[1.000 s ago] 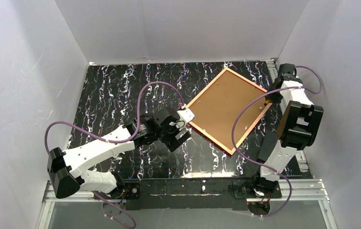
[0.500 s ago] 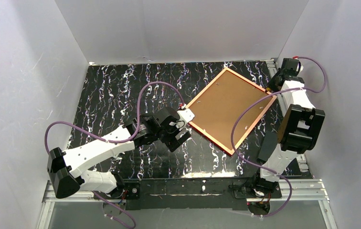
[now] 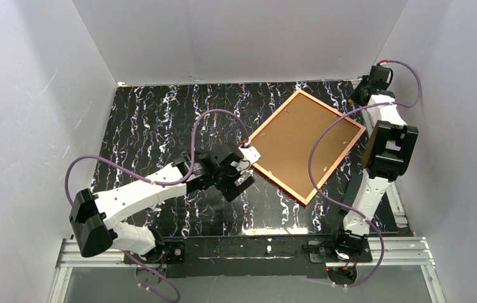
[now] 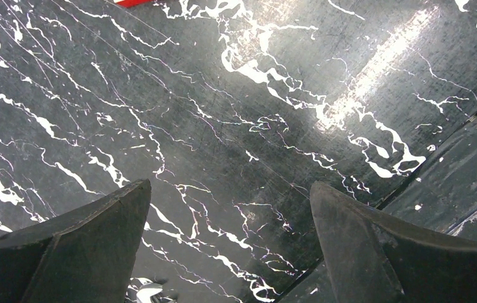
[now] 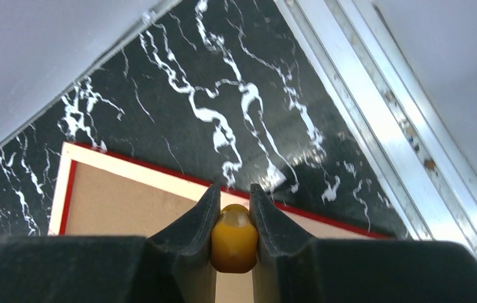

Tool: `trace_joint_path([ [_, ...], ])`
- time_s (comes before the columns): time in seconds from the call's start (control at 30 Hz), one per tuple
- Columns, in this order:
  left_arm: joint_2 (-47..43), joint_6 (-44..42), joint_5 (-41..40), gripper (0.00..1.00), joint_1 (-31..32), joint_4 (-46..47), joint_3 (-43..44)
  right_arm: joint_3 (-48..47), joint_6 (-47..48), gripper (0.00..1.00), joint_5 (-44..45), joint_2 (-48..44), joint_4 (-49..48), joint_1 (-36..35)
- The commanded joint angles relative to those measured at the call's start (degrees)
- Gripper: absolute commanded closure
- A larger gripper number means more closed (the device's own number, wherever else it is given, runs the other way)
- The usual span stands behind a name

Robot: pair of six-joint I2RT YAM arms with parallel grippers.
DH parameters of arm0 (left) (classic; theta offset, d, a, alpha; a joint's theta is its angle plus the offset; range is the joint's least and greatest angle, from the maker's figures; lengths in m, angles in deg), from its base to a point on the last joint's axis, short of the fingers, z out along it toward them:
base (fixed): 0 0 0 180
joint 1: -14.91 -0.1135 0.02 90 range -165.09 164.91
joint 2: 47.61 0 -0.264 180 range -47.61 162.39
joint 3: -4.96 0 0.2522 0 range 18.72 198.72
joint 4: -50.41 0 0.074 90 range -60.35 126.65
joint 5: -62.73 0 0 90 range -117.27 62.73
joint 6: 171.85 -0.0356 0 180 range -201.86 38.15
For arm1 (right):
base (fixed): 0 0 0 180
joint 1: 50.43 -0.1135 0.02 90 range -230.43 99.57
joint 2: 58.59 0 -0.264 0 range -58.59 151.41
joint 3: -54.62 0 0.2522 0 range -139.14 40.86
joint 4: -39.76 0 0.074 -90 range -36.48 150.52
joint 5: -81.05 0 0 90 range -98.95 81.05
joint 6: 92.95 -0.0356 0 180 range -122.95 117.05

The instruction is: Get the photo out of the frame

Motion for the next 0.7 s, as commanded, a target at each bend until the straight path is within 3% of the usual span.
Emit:
trace_joint_path([
  [0.0,1.4,-0.5,-1.2,0.02,0.1,-3.2,-0.4,-4.8,4.4,0.99,-2.5,1.3,-4.5,-1.4],
  [0.27,2.9,-0.6,-1.2,0.02,0.1,-3.1,-0.6,-4.9,10.2,0.99,1.2,2.9,-6.6,-5.9],
  [0.67,3.3,-0.5,-1.0,0.02,0.1,-3.2,-0.5,-4.3,13.5,0.99,4.0,5.5,-7.8,-7.0],
])
